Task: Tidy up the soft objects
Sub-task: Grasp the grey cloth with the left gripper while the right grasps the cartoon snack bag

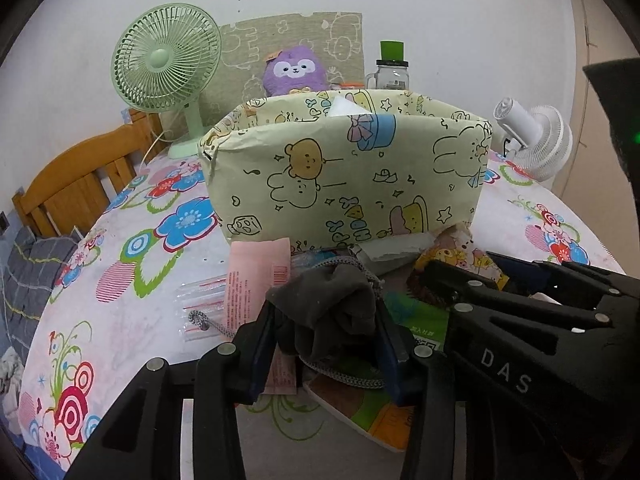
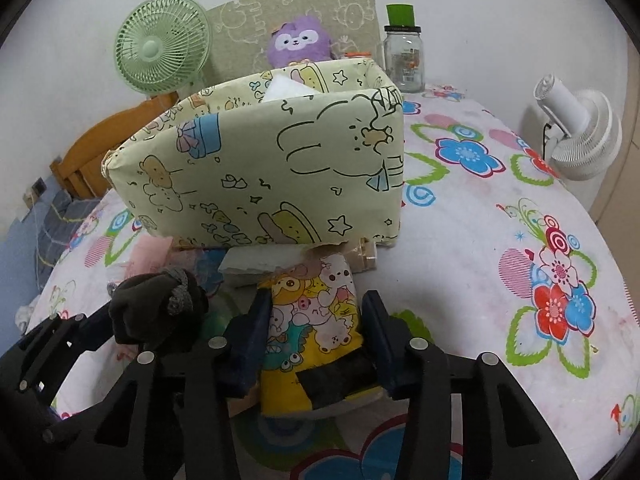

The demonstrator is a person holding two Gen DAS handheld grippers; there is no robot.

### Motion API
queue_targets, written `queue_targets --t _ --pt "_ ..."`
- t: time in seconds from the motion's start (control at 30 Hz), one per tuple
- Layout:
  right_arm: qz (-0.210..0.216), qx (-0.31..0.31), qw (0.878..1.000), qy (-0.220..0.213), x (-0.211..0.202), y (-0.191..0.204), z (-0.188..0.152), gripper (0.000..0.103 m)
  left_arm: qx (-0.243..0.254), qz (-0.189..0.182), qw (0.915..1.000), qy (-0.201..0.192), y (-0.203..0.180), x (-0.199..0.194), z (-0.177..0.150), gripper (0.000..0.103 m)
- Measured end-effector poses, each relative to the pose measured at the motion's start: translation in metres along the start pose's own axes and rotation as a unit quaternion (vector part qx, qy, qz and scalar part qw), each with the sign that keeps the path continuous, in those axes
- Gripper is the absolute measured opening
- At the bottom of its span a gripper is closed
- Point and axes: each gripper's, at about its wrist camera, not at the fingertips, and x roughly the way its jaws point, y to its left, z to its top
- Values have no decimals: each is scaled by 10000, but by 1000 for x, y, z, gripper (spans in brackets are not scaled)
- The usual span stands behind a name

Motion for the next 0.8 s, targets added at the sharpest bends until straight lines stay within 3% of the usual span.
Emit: queue_targets --t 0.4,0.8 --pt "-51 -9 9997 -237 -25 4 2 41 -42 -119 9997 -188 -6 -18 5 42" --pt "-129 -111 9970 -761 -81 15 18 41 -161 -144 9978 -630 -5 -64 25 42"
